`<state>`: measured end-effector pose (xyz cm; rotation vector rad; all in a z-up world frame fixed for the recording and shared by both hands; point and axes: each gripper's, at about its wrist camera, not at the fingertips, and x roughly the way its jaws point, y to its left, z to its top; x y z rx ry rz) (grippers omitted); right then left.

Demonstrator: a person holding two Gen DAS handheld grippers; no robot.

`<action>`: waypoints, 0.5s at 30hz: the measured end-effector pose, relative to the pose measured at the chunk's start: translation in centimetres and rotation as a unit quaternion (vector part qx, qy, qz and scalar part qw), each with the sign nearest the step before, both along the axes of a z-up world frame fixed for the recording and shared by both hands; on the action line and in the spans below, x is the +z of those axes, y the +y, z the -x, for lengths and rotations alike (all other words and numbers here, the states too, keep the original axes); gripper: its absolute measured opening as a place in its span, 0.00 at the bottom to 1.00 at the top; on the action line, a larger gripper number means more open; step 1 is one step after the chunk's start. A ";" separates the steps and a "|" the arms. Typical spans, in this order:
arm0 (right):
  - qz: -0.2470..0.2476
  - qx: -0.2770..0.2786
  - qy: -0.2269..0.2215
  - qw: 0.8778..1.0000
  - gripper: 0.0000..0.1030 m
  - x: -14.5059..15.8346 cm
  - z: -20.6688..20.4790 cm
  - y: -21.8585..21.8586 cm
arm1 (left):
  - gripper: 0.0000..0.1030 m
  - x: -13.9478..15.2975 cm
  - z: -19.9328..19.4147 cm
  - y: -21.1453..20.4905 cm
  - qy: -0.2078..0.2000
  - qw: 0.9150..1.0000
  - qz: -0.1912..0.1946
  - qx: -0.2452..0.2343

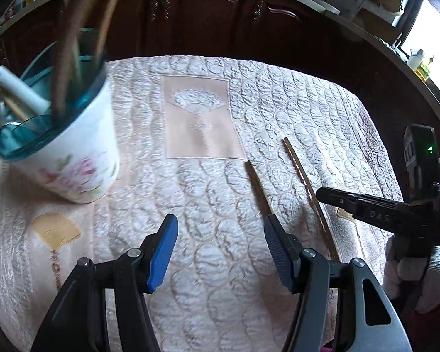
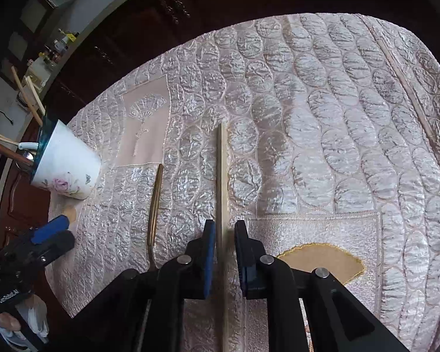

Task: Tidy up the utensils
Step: 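Lower the right tool onto the wooden chopstick while the left tool descends over the gold fork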

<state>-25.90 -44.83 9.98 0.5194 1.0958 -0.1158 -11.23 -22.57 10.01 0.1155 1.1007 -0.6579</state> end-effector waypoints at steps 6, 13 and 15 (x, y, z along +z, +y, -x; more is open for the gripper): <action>0.001 0.005 -0.004 1.000 0.19 1.5 -1.7 -0.4 | 0.60 -0.7 -0.8 -1.8 -0.002 1.000 -0.016 -0.002; 0.010 0.016 0.002 1.000 0.20 0.9 -4.1 0.5 | 0.60 -1.4 -1.9 -3.6 0.001 1.000 -0.023 -0.007; 0.012 0.020 0.003 1.000 0.20 0.9 -4.7 0.4 | 0.60 -1.7 -2.5 -4.4 0.006 1.000 -0.023 -0.009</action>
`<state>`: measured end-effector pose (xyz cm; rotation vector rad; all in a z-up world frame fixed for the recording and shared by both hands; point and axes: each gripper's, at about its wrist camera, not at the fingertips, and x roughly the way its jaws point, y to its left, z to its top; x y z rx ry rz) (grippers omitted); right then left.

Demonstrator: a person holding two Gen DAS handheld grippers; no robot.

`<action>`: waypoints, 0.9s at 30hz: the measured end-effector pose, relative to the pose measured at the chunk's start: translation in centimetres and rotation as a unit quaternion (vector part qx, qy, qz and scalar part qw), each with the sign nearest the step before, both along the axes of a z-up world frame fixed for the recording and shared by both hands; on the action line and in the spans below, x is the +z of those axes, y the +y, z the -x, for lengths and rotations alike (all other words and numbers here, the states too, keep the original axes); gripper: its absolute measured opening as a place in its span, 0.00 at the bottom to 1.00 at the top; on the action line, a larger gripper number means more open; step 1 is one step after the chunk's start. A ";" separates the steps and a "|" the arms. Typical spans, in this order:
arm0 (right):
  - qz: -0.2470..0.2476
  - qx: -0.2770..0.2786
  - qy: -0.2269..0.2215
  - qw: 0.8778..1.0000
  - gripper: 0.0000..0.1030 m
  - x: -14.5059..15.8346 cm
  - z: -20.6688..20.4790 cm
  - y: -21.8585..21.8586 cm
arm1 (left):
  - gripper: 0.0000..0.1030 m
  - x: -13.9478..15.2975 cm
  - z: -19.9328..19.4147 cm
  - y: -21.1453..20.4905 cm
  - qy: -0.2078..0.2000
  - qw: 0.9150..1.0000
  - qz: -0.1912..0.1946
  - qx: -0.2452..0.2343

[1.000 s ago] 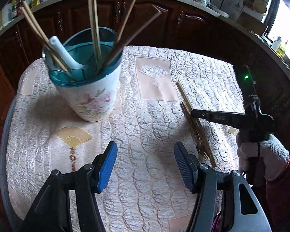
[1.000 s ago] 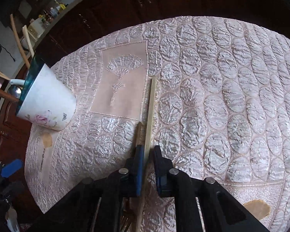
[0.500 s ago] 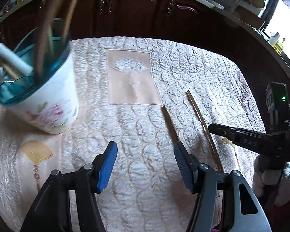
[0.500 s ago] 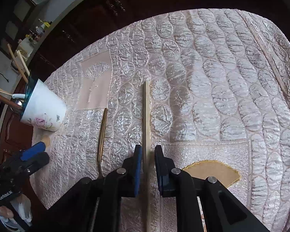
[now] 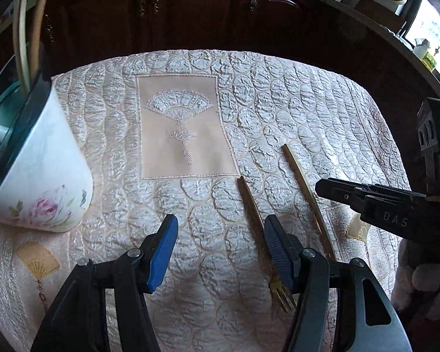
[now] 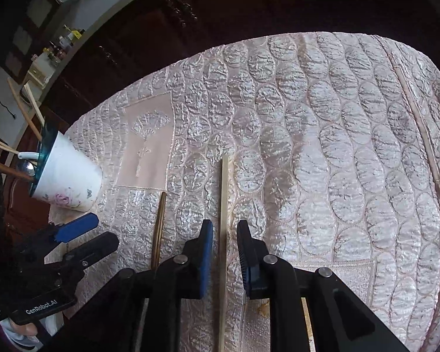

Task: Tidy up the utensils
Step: 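Lower the right tool onto the wooden chopstick while the left tool descends over the gold fork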

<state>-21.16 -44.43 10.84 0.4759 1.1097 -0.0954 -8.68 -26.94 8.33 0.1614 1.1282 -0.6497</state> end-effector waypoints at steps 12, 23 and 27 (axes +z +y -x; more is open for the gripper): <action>-0.010 0.016 0.003 1.000 0.20 0.2 -2.6 -1.9 | 0.60 -1.0 -2.2 -2.8 0.037 0.999 0.028 -0.012; -0.016 0.027 0.013 0.999 0.20 -0.6 -4.1 -2.0 | 0.43 -3.3 -3.3 -6.2 0.048 0.999 0.005 -0.021; -0.023 0.039 0.018 0.999 0.20 -1.3 -5.0 -1.4 | 0.37 -3.9 -3.4 -7.0 0.045 0.999 0.000 -0.028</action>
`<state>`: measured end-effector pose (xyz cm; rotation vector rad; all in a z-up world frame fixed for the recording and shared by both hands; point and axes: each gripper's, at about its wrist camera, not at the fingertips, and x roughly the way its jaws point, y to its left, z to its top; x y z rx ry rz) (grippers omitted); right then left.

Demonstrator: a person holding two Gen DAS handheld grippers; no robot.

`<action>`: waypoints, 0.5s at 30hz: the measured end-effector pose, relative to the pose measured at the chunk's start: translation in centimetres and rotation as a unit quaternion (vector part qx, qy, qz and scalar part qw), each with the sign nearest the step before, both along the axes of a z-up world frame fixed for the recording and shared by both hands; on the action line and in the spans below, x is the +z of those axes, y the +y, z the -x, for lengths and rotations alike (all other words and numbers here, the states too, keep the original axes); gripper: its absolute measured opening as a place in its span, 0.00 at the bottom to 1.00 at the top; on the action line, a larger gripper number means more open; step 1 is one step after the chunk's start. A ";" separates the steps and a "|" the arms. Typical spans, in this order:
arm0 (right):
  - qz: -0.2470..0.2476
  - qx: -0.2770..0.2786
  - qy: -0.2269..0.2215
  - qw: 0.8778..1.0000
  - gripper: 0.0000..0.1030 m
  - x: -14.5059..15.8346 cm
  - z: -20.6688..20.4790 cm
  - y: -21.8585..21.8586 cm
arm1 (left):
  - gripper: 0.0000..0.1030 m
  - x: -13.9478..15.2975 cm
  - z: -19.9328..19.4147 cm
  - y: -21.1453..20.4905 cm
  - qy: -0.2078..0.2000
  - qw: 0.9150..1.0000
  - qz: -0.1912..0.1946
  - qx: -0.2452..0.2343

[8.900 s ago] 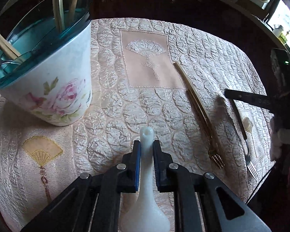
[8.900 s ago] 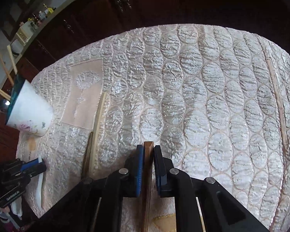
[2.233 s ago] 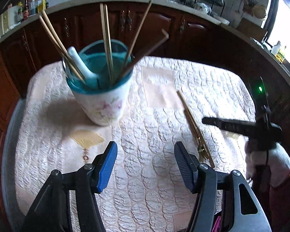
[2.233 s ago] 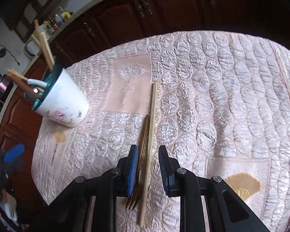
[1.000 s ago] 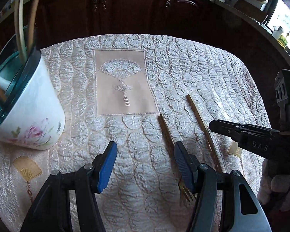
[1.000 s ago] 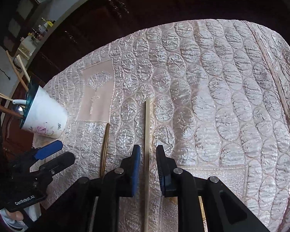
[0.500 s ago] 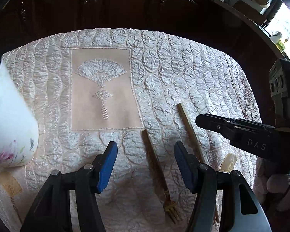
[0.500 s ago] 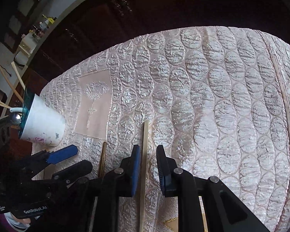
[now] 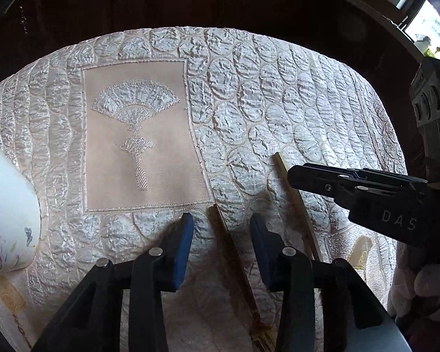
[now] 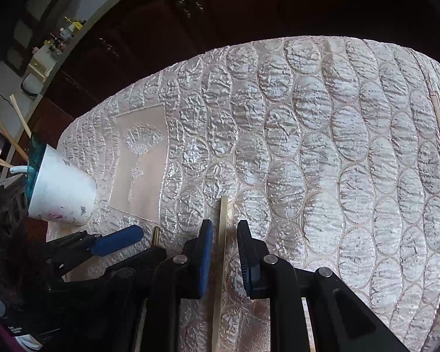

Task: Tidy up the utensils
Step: 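Lower the right tool onto the wooden chopstick while the left tool descends over the gold fork, then close the left tool on the gold fork while the right tool grips the chopstick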

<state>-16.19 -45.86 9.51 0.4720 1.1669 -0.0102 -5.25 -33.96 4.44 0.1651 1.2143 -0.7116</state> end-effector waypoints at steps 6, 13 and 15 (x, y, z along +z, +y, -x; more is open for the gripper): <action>0.001 0.012 0.013 1.000 0.20 -1.6 -1.6 1.1 | 0.14 -1.0 -0.6 -0.9 -0.012 1.000 -0.015 -0.008; 0.013 0.025 -0.018 0.999 0.08 -0.8 -1.4 2.2 | 0.10 0.2 0.0 1.2 -0.016 1.000 0.011 -0.003; 0.012 0.023 -0.034 0.999 0.08 0.4 -0.8 2.6 | 0.10 1.2 0.2 2.1 -0.025 0.999 0.026 0.001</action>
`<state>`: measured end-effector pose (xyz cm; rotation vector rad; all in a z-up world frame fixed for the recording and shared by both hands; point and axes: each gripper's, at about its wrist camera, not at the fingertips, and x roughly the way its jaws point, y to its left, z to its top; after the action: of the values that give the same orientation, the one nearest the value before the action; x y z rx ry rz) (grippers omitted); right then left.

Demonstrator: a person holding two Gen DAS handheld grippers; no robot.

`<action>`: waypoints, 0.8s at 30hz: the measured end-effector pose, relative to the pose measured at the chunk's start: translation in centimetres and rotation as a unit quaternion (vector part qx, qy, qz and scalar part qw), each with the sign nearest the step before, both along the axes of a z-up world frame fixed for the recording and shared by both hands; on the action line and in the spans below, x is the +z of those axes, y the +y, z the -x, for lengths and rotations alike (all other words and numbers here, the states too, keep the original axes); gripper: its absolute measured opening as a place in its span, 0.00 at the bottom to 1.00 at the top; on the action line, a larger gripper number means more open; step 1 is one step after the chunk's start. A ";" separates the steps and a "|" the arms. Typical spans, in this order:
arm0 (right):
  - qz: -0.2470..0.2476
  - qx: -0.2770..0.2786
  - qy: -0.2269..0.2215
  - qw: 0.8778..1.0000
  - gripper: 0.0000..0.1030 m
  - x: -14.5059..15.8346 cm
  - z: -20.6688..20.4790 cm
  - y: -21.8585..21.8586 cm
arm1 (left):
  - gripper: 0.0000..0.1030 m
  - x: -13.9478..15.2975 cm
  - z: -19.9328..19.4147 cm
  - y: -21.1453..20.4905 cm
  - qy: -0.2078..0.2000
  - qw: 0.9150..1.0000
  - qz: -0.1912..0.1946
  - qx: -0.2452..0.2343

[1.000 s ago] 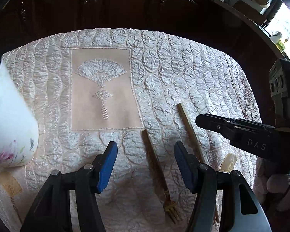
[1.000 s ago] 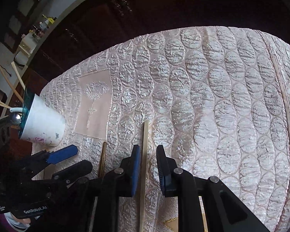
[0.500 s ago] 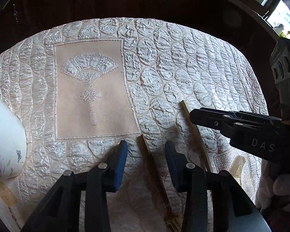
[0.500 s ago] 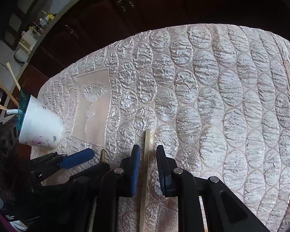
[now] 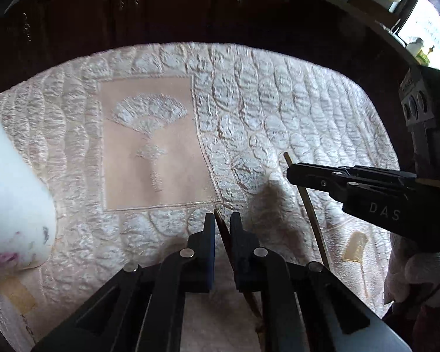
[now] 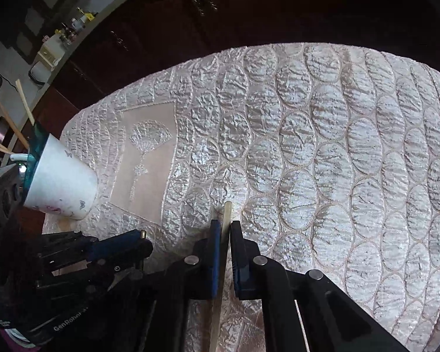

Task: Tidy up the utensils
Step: 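Close the left tool on the gold fork while the right tool grips the chopstick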

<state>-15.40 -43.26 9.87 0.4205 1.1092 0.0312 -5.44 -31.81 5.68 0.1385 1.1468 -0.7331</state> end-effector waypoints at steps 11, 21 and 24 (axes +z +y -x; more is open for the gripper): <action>0.007 0.017 -0.077 0.997 0.07 7.1 3.7 1.9 | 0.06 5.4 3.0 5.3 -0.044 0.998 0.052 0.012; 0.047 0.025 0.004 0.999 0.20 1.7 1.1 3.0 | 0.06 7.9 5.7 9.5 -0.057 0.996 0.068 0.031; 0.047 0.010 0.030 0.998 0.20 -1.1 -0.8 2.6 | 0.06 8.4 6.3 10.5 -0.058 0.995 0.070 0.035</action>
<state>-14.61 -40.64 8.76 0.3276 1.1688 -0.0150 -11.73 -21.29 14.11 0.0214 0.9825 -0.7310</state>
